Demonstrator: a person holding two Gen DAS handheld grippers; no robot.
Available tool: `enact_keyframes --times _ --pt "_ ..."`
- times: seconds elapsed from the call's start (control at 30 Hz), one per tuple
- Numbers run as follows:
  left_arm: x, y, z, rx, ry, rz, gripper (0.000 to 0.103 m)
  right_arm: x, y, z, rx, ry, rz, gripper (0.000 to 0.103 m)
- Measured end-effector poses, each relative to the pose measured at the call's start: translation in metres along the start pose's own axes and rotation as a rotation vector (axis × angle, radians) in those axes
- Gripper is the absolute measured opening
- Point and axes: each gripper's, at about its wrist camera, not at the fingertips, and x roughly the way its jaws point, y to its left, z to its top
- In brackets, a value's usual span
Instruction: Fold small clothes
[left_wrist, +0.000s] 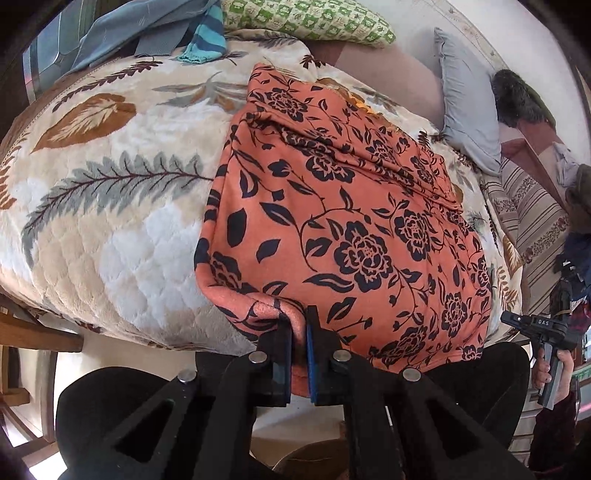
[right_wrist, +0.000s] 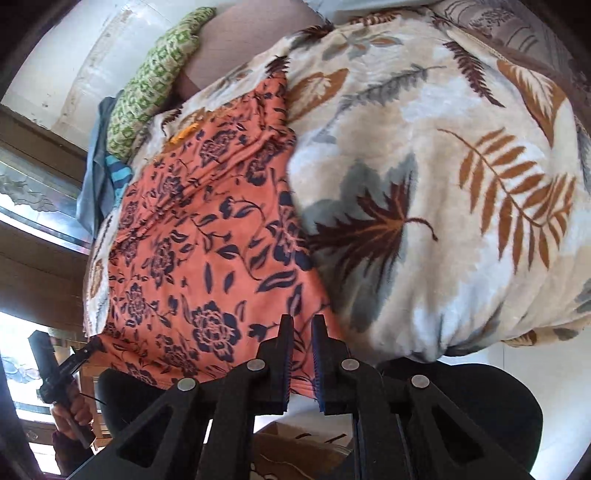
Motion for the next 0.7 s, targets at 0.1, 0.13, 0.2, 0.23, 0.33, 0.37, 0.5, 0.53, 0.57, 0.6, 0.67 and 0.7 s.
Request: enact_keyframes --times 0.1,0.13,0.2,0.23,0.33,0.37,0.5,0.53,0.57,0.6,0.67,0.7 --pt "-0.002 0.005 -0.002 -0.014 0.004 0.006 0.006 0.019 -0.017 -0.007 0.039 0.057 0.000 0.012" --pt "-0.002 0.006 -0.002 -0.016 0.006 0.009 0.006 0.024 -0.022 -0.009 0.054 0.069 -0.010 0.012" --pt "-0.003 0.008 -0.004 -0.014 0.011 0.027 0.006 0.030 -0.029 -0.012 0.084 0.071 0.015 0.014" --pt "-0.001 0.008 -0.005 -0.012 0.015 0.042 0.006 0.032 -0.032 -0.013 0.098 0.070 0.016 0.020" --pt "0.006 0.013 -0.009 -0.012 0.045 0.102 0.008 0.029 -0.035 -0.016 0.103 0.053 0.014 0.070" --pt "0.009 0.015 -0.011 -0.015 0.058 0.117 0.010 0.027 -0.033 -0.016 0.092 0.040 0.022 0.073" --pt "0.020 0.033 -0.015 -0.099 0.098 0.188 0.059 0.031 -0.025 -0.017 0.042 0.063 0.004 0.073" --pt "0.020 0.038 -0.015 -0.117 0.090 0.213 0.067 0.034 -0.025 -0.017 0.046 0.075 0.013 0.073" --pt "0.021 0.042 -0.016 -0.130 0.090 0.236 0.071 0.038 -0.024 -0.017 0.056 0.084 0.022 0.073" --pt "0.022 0.046 -0.016 -0.147 0.098 0.250 0.072 0.043 -0.022 -0.017 0.061 0.091 0.028 0.073" --pt "0.025 0.057 -0.019 -0.190 0.123 0.249 0.078 0.054 -0.017 -0.016 0.050 0.116 0.020 0.073" --pt "0.026 0.063 -0.021 -0.205 0.134 0.243 0.079 0.060 -0.015 -0.017 0.040 0.128 0.012 0.073"
